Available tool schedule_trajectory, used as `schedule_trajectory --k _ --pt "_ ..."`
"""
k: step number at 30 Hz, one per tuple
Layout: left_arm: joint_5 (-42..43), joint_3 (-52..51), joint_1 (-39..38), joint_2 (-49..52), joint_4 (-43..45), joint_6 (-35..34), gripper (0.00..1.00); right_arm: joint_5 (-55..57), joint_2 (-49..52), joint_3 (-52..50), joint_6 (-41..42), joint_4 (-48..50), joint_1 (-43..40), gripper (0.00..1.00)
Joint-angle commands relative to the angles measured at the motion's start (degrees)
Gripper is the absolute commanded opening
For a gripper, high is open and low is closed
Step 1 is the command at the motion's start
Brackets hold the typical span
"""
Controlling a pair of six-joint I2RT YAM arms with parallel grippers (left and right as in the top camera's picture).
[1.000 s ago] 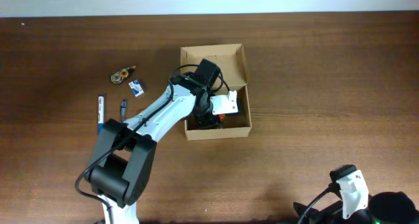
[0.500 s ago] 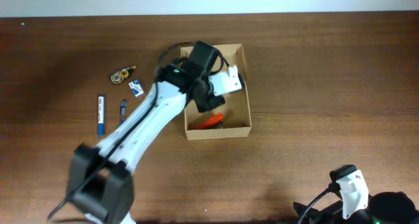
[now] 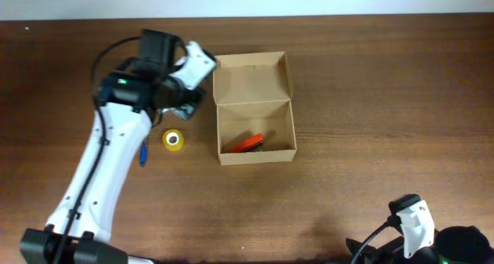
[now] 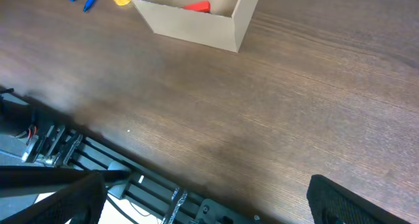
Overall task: Pack container
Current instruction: 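Withdraw the left gripper from the box toward the remaining items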
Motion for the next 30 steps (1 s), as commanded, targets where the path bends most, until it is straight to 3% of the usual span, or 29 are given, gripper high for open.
schedule_trajectory --k 1,12,22,26,30 --pt "0.04 0.63 3.02 -0.87 -0.33 -5.18 0.48 -0.28 -0.24 -0.26 -0.42 0.02 0.26 0.99" --pt "-0.02 0.57 11.56 0.09 -0.28 -10.60 0.49 -0.28 -0.24 -0.26 -0.42 0.02 0.26 0.99" --pt "-3.65 0.50 13.16 8.66 3.23 -22.27 0.48 -0.28 -0.24 -0.26 -0.42 0.02 0.26 0.99" --pt "-6.21 0.50 13.16 12.81 7.02 -22.56 0.48 -0.28 -0.24 -0.26 -0.42 0.02 0.26 0.99" --pt "-7.02 0.50 13.42 16.46 11.06 -18.53 0.49 -0.28 -0.24 -0.26 -0.42 0.02 0.26 0.99"
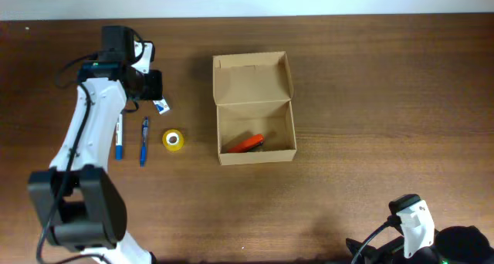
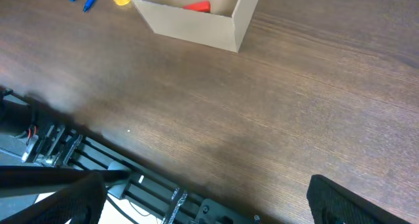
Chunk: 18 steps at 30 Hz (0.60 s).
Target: Pack container
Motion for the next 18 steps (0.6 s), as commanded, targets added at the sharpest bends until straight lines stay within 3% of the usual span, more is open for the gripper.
schedule_trajectory --k 1,10,18 --pt "-1.68 0.50 0.57 2.49 1.84 3.15 0.49 -0.31 -0.24 -0.26 -0.39 0.00 0.26 0.99" --pt "-1.68 0.50 0.98 4.24 7.26 13.11 0.49 -0.31 -0.24 -0.26 -0.39 0.00 0.26 0.99" --pt "0.94 0.50 1.73 4.24 4.37 9.38 0.49 -0.31 -0.24 -0.26 -0.39 0.00 0.26 0.99"
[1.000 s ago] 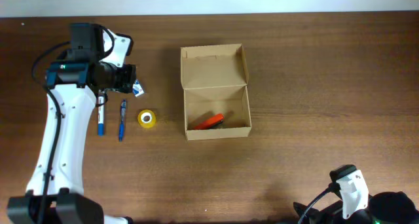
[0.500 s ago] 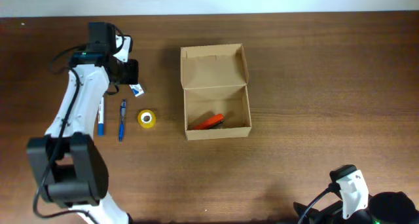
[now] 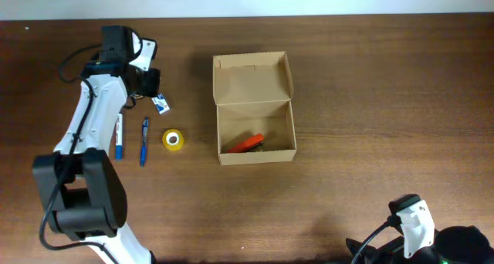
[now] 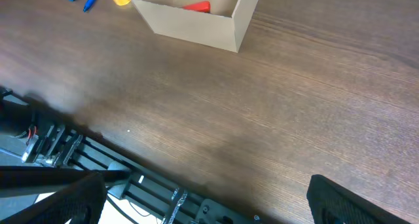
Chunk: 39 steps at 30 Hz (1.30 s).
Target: Pack container
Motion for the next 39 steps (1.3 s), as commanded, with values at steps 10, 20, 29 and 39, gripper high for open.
schedule_trajectory --k 10,20,29,39 --pt "10.16 0.50 0.31 0.44 -10.64 1.22 0.49 -0.28 -0.24 -0.26 -0.42 0.02 0.26 0.99" --pt "14.95 0.50 -0.28 0.44 -14.21 1.11 0.49 -0.28 -0.24 -0.26 -0.42 0.02 0.26 0.99" --pt "18.27 0.50 -1.62 -1.01 -19.30 7.96 0.48 -0.28 -0.24 -0.26 -0.42 0.02 0.26 0.99" --pt "15.61 -0.09 -1.64 -5.55 -21.03 8.15 0.49 -0.28 -0.24 -0.26 -0.42 0.02 0.26 0.99"
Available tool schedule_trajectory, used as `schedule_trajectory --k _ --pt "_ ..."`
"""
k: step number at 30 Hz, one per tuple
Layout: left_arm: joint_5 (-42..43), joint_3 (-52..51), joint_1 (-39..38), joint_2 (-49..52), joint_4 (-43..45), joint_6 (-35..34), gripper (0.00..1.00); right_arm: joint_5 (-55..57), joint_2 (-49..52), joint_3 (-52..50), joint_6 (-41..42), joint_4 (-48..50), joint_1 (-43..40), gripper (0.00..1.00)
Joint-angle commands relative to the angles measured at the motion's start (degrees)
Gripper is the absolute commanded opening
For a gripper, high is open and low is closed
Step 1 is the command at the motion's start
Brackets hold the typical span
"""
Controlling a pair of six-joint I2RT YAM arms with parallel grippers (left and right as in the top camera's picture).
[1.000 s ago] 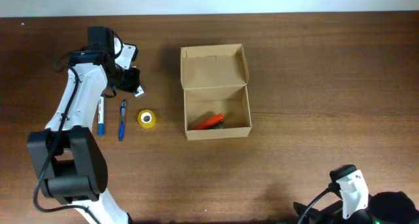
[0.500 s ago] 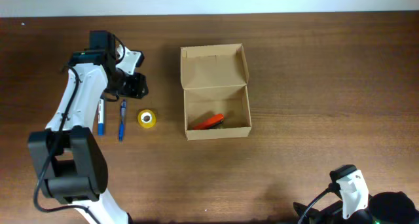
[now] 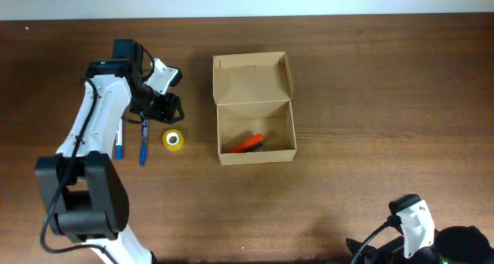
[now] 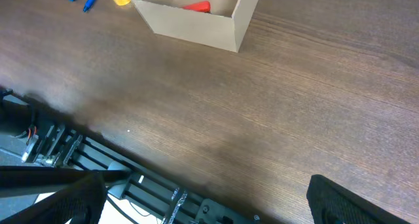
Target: Pack container
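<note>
An open cardboard box point(image 3: 255, 130) stands mid-table with its lid flap point(image 3: 252, 77) folded back. An orange object point(image 3: 247, 143) lies inside it; the right wrist view shows it as well point(image 4: 196, 6). Left of the box lie a yellow tape roll point(image 3: 174, 140) and two blue pens point(image 3: 143, 140). My left gripper point(image 3: 167, 107) hangs just above the tape roll, its dark fingers spread, open. Whatever is under it is hidden. My right gripper point(image 4: 203, 207) is open over the table's near edge, with nothing between its fingers.
The right arm's base point(image 3: 413, 229) sits at the front right corner. In the right wrist view a metal frame point(image 4: 78, 152) runs below the table edge. Brown wood point(image 3: 370, 102) stretches right of the box.
My left gripper has moved right and toward the front, from the back left to just above the tape roll. It now covers the small white and blue item. The right arm is unchanged.
At first my left arm reached next to the box's lid, hiding the pens. Then it was drawn back to the far left, with a small white and blue item and both pens showing. Now the gripper sits over that item.
</note>
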Motion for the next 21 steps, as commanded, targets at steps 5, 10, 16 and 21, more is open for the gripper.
schedule_trajectory --k 5,10,16,21 --pt "-3.30 -4.70 -0.83 -6.60 3.02 0.50 0.49 -0.31 -0.24 -0.26 -0.39 0.02 0.26 0.99" --pt "-3.30 -7.41 -0.07 -7.65 4.39 -0.52 0.49 -0.31 -0.24 -0.26 -0.39 0.02 0.26 0.99" --pt "-3.82 -10.67 0.24 -7.69 4.57 -1.22 0.49 -0.31 -0.24 -0.26 -0.39 0.02 0.26 0.99" --pt "-5.81 -14.91 0.26 -7.69 7.45 -4.39 0.49 -0.31 -0.24 -0.26 -0.39 0.02 0.26 0.99"
